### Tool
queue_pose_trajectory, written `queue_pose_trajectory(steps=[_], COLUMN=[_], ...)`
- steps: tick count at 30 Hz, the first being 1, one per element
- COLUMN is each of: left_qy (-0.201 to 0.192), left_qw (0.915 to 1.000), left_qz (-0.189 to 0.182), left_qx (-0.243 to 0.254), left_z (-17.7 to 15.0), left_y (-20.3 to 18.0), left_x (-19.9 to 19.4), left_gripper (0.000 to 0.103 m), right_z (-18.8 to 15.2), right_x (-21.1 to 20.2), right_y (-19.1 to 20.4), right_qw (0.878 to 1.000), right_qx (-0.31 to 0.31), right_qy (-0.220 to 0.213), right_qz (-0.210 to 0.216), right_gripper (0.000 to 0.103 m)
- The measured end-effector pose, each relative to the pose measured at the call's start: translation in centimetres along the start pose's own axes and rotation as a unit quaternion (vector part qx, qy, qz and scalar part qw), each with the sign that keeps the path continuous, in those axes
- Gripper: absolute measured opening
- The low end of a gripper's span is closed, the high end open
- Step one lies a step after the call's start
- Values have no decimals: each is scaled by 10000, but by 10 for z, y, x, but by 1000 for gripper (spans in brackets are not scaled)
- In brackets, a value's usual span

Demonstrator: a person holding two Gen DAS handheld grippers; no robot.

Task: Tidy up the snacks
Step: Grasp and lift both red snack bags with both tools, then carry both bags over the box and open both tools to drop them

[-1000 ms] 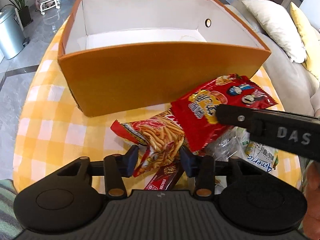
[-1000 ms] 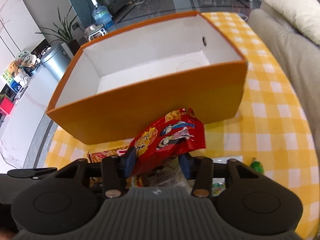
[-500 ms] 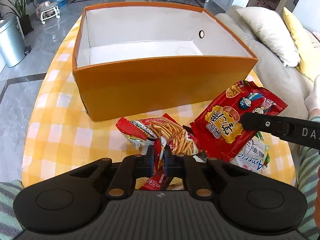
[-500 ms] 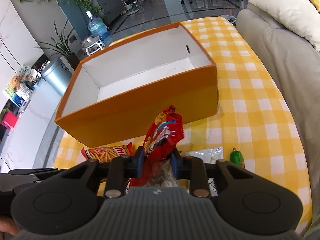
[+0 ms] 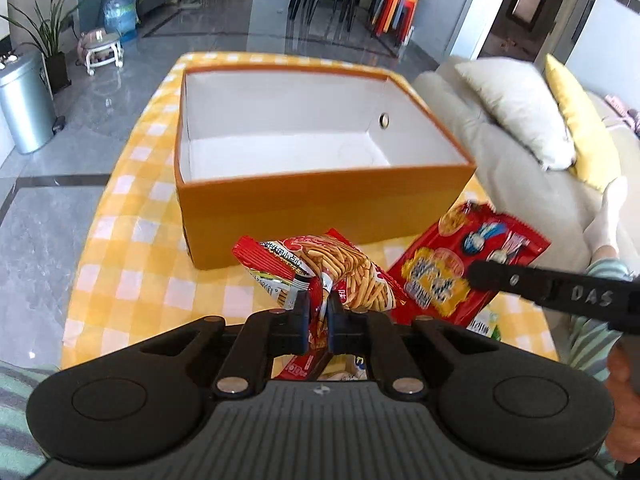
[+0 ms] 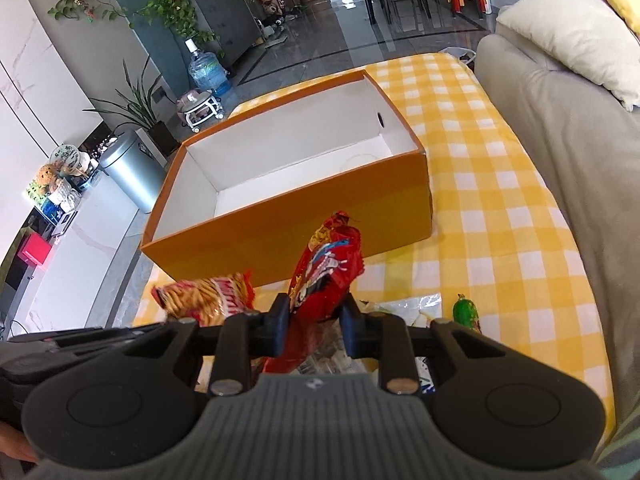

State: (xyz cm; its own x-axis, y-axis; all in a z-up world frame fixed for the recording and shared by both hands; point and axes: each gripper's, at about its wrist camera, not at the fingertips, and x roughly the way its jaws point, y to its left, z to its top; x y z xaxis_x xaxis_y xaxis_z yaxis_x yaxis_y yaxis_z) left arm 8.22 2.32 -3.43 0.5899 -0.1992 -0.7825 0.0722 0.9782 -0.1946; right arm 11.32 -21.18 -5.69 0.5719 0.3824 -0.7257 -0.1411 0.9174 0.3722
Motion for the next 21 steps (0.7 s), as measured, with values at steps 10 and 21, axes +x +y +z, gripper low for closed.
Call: queue_pose_trajectory(steps=[10,21], left_qy=[-600,-774], left_qw=[9982,9962], left_qz=[-64,158], left_qx=[3,380], left_z=[28,73], left_y=[2,-6], left_x=[-31,-24], left_gripper=[8,8], right_z=[16,65], right_x=[-27,-33], right_y=[12,33], right_qw=[9990,9962], right_qx=[-201,-340], right_qy=[-385,-715], right_qz=[107,370], right_gripper=[21,20])
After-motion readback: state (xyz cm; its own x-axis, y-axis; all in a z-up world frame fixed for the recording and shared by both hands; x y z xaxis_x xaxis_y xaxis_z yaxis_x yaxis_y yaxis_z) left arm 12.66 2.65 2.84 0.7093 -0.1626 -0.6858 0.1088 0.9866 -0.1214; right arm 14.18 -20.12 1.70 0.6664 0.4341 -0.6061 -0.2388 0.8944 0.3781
